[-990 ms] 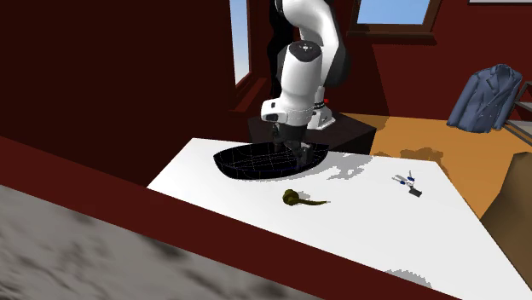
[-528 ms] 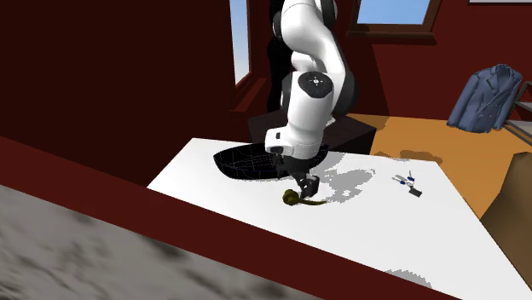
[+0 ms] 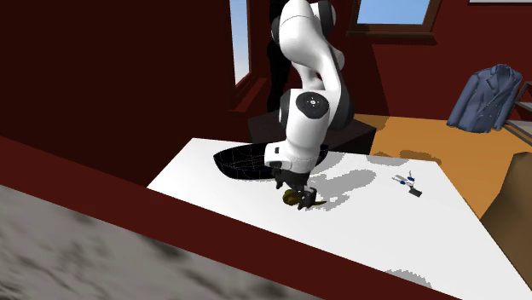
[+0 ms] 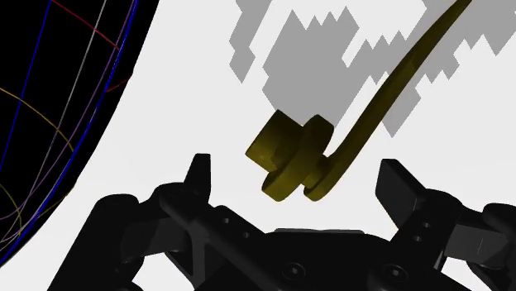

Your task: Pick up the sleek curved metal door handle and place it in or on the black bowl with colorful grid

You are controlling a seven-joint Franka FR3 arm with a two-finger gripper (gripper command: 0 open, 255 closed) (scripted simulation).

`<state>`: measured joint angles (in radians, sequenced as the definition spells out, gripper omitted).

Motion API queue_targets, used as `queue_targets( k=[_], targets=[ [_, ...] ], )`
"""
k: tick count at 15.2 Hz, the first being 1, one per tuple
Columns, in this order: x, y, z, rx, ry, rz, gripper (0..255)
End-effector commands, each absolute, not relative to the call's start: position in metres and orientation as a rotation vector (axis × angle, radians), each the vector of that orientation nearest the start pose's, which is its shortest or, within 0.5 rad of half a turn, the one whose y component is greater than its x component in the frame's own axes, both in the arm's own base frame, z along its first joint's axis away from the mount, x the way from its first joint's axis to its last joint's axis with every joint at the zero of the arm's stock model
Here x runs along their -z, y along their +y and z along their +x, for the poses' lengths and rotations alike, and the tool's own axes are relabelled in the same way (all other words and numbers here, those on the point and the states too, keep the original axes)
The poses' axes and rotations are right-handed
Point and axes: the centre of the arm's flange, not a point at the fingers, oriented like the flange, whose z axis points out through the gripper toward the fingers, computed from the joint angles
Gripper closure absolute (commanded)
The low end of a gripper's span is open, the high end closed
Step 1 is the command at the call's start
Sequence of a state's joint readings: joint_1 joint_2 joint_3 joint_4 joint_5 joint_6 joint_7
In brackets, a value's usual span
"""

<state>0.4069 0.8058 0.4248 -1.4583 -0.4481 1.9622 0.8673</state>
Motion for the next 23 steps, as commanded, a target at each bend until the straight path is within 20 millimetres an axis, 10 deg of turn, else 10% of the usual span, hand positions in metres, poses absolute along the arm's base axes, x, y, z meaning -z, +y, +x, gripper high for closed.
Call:
queue_targets(
  k=[1,7,8,23],
  targets=[
    [-0.212,0.458,0.524,-0.143,-0.169,-3.349,0],
    [-0.212,0.458,0.524,-0.144,-0.169,-3.349,0],
    [-0.212,0.458,0.524,-0.144,-0.169,-3.349,255],
    [-0.244,0.458,0.524,-0.143,-0.169,-3.349,255]
  ],
)
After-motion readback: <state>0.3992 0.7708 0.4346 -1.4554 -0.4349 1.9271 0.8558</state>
